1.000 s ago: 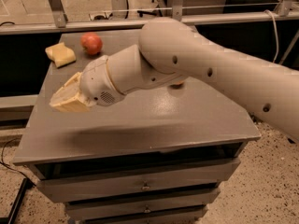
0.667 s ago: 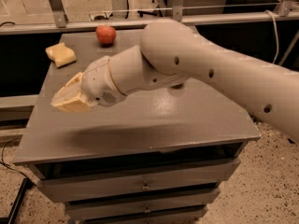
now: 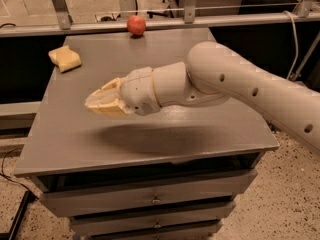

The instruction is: Pick apple

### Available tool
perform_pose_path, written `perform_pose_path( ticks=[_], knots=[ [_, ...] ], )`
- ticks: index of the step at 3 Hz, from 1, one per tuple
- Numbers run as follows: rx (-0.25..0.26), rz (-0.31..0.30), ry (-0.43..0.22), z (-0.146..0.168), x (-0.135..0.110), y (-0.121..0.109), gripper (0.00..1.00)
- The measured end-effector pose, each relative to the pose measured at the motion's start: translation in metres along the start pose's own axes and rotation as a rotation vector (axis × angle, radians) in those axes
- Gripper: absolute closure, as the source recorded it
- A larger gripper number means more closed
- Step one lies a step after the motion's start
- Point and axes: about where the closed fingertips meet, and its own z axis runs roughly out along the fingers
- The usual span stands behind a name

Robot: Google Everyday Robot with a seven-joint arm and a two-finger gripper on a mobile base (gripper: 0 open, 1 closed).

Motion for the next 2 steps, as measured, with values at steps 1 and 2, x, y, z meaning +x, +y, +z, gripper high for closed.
perform_pose_path(
  ticks=[1,2],
  knots=[
    [0.017,-0.022,-0.012,-0.016,-0.004,-0.005,0.51],
    [0.024,-0.041,-0.005,-0.027,-0.012,-0.007,0.29]
  ],
)
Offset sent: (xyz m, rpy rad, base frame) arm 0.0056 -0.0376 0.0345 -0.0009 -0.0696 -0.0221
